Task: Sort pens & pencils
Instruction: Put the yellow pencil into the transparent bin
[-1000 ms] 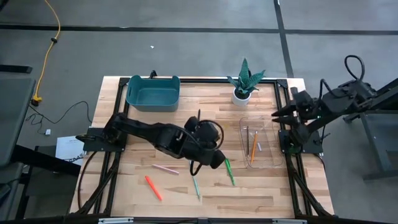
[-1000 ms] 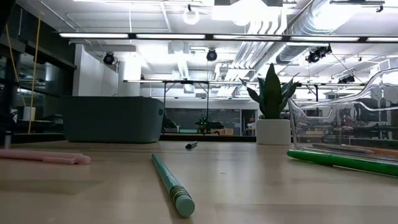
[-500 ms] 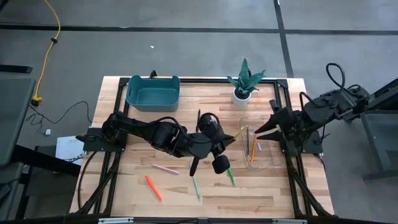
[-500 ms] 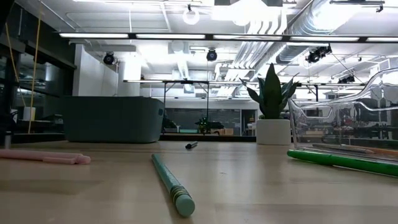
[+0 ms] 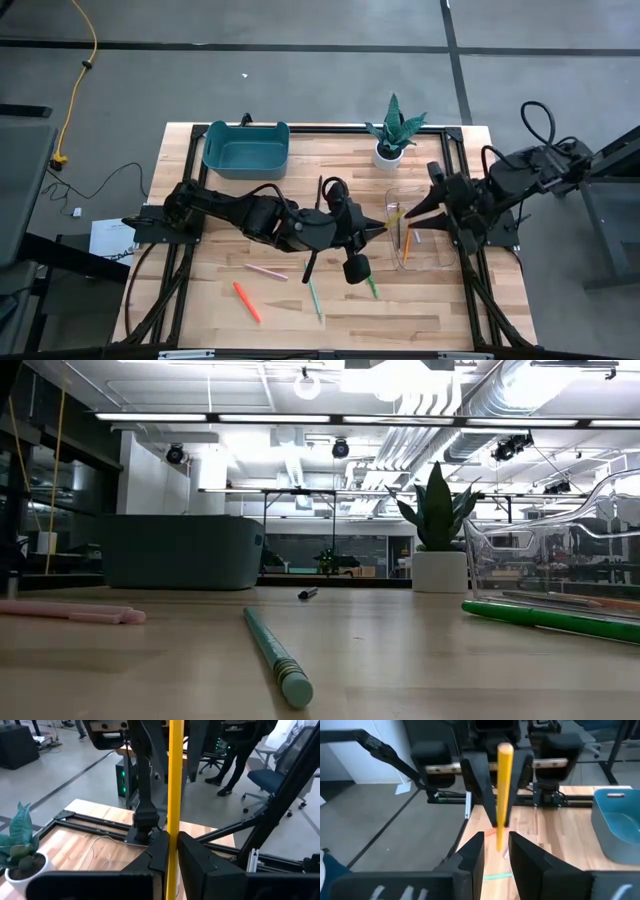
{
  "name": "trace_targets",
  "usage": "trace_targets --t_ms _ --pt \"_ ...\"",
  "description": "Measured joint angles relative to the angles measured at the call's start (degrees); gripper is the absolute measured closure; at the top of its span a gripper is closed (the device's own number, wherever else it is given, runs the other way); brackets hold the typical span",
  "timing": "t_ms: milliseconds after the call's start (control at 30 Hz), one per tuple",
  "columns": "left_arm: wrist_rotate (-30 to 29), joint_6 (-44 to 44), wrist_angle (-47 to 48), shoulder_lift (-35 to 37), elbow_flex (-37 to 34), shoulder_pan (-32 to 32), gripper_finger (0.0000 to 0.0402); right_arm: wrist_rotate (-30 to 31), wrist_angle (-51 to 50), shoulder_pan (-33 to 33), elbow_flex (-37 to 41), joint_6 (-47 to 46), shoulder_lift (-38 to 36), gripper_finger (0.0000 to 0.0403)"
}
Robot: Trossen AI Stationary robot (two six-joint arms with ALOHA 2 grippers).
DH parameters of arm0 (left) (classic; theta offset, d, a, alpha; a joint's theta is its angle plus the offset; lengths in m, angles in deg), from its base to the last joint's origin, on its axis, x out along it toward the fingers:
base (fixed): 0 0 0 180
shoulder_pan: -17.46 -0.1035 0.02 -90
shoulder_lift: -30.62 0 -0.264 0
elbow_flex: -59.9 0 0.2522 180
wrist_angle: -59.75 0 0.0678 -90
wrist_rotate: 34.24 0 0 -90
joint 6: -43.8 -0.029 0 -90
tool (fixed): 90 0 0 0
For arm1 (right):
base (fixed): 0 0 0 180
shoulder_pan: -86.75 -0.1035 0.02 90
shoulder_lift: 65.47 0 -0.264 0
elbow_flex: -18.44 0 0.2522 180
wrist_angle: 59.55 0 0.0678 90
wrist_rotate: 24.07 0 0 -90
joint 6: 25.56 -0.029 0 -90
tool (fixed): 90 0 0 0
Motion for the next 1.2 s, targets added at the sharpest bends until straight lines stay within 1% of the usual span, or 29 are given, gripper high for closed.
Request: trace_targets --t_ms 200,400,567,767,1200 --pt "1.47 -0.33 -0.35 -0.02 0.00 0.00 0.0376 -0.48 2.32 0.72 0.00 1.27 1.29 0.0324" --pt "2.16 -0.33 -0.56 -0.04 0.00 0.04 0.0376 -4.02 4.13 2.63 0.00 1.25 2.14 0.0324" --pt "3.04 -0.33 -0.59 -0.04 0.00 0.04 0.0376 -5.56 4.72 3.54 -0.02 1.27 2.38 0.0324" --pt "3.03 -0.33 -0.59 -0.09 0.00 0.04 0.0376 -6.69 7.27 3.52 -0.02 2.04 2.35 0.0324" --pt "3.13 -0.35 -0.61 -0.09 0.00 0.04 0.0376 -7.68 9.29 3.52 -0.02 3.86 2.45 0.0324"
